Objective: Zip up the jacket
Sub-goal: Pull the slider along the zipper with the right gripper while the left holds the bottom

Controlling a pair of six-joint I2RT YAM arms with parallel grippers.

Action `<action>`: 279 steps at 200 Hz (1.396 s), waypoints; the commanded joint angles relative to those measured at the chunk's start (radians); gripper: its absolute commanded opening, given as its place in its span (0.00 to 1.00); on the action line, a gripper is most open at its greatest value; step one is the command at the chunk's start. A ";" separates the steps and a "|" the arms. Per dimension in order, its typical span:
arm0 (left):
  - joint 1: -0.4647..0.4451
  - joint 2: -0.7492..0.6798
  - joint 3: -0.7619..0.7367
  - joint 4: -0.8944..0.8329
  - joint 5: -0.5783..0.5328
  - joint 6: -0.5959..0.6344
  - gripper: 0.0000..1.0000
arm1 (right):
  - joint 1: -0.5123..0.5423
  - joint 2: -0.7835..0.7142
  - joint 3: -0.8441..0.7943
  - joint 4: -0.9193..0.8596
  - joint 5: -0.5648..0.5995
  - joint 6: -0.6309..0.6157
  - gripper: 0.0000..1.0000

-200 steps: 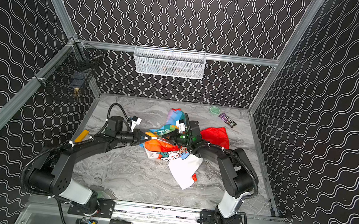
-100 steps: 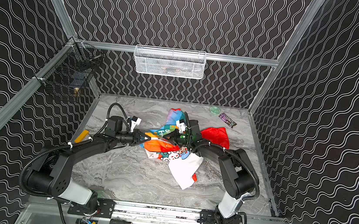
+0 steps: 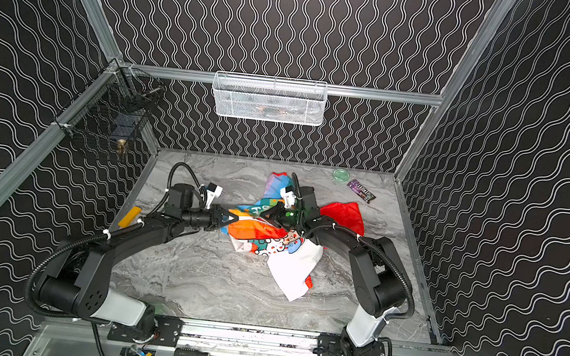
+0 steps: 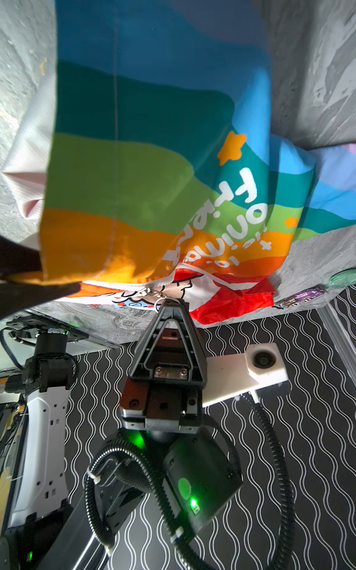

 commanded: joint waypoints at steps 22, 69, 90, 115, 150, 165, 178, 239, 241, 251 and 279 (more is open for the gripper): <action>0.002 -0.017 0.000 -0.028 -0.031 0.039 0.00 | 0.000 0.002 0.015 -0.042 0.051 -0.030 0.00; 0.002 -0.020 -0.002 -0.047 -0.050 0.050 0.00 | -0.001 0.003 0.015 -0.069 0.069 -0.045 0.00; 0.002 -0.025 0.001 -0.063 -0.057 0.060 0.00 | -0.001 0.004 0.020 -0.081 0.078 -0.053 0.00; 0.001 -0.026 0.003 -0.070 -0.062 0.066 0.00 | -0.001 0.003 0.026 -0.099 0.089 -0.063 0.00; 0.003 -0.032 0.002 -0.085 -0.071 0.076 0.00 | -0.003 -0.001 0.037 -0.132 0.112 -0.082 0.00; 0.002 -0.033 0.001 -0.088 -0.071 0.079 0.00 | -0.004 -0.001 0.040 -0.140 0.117 -0.086 0.00; 0.001 -0.034 0.002 -0.093 -0.074 0.084 0.00 | -0.006 -0.001 0.044 -0.148 0.122 -0.090 0.00; 0.002 -0.036 0.004 -0.105 -0.075 0.092 0.00 | -0.013 -0.006 0.051 -0.177 0.145 -0.109 0.00; 0.001 -0.037 0.004 -0.105 -0.075 0.092 0.00 | -0.013 -0.007 0.051 -0.179 0.146 -0.109 0.00; 0.001 -0.038 0.003 -0.105 -0.077 0.091 0.00 | -0.017 -0.007 0.049 -0.183 0.149 -0.111 0.00; 0.001 -0.046 0.003 -0.112 -0.084 0.095 0.00 | -0.023 -0.014 0.048 -0.200 0.162 -0.122 0.00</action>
